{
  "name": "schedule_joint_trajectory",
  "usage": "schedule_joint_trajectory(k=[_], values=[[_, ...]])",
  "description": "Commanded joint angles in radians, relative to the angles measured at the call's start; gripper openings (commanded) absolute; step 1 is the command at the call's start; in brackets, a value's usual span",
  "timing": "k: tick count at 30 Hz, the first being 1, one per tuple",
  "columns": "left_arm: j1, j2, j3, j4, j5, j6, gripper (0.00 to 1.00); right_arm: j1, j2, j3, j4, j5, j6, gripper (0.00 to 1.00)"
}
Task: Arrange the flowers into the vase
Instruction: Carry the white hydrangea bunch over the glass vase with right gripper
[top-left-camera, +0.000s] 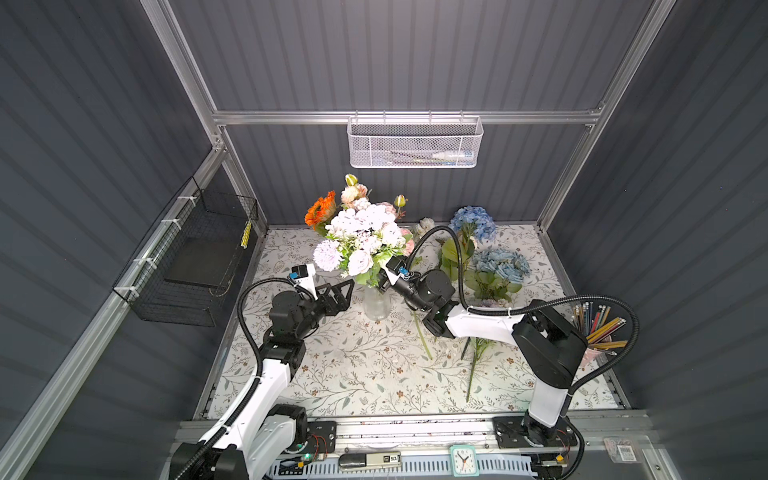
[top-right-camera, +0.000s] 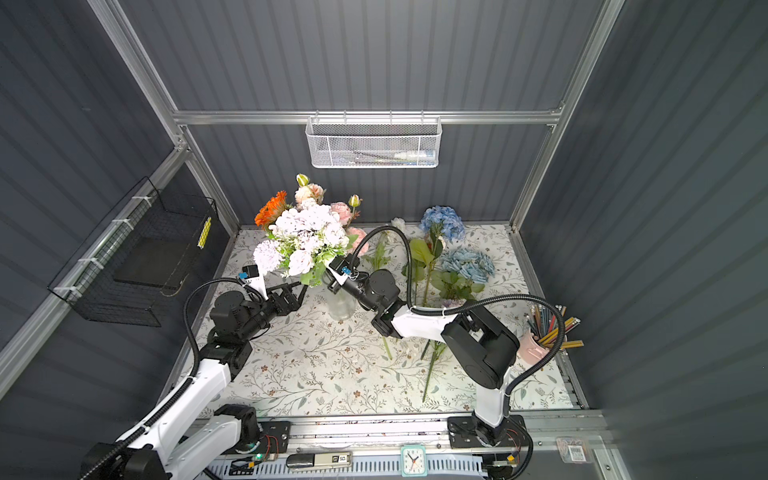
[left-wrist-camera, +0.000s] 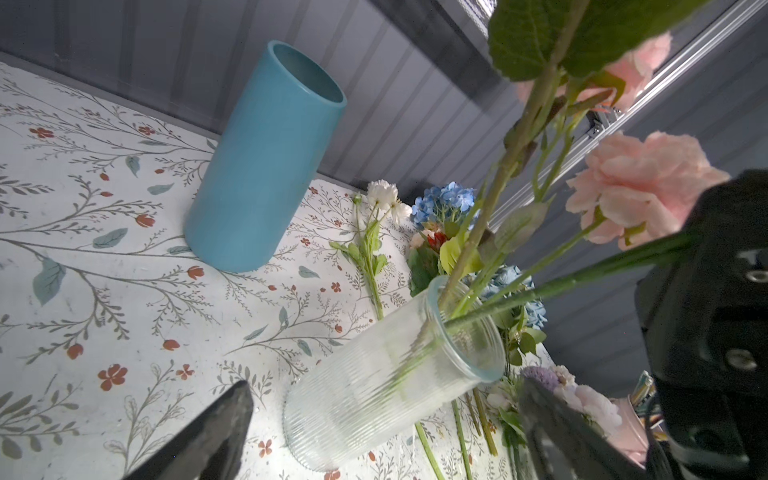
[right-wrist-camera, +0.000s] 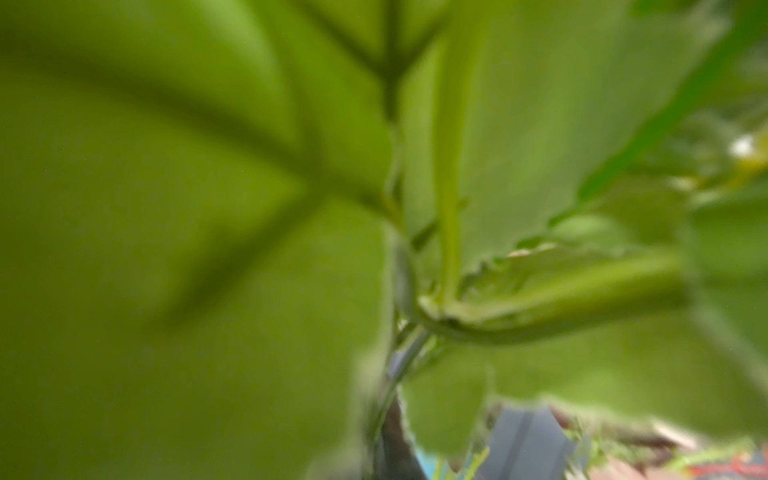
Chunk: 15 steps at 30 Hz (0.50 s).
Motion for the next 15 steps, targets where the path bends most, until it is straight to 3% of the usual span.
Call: schedule_joint_trajectory(k=[1, 7, 15], values=[[0.002, 0.001, 0.025, -0.012, 0.09, 0.048, 1.0, 0.004, -0.01, -0.036, 0.087, 0.043, -0.006, 0.0], [-0.002, 0.013, 0.026, 0.013, 0.171, 0.076, 1.0, 0.004, -0.04, -0.105, -0.016, 0.048, 0.035, 0.0], [-0.002, -0.045, -0.032, -0.057, 0.052, 0.063, 1.0, 0.003, -0.093, -0.1, -0.345, 0.079, 0.114, 0.0]])
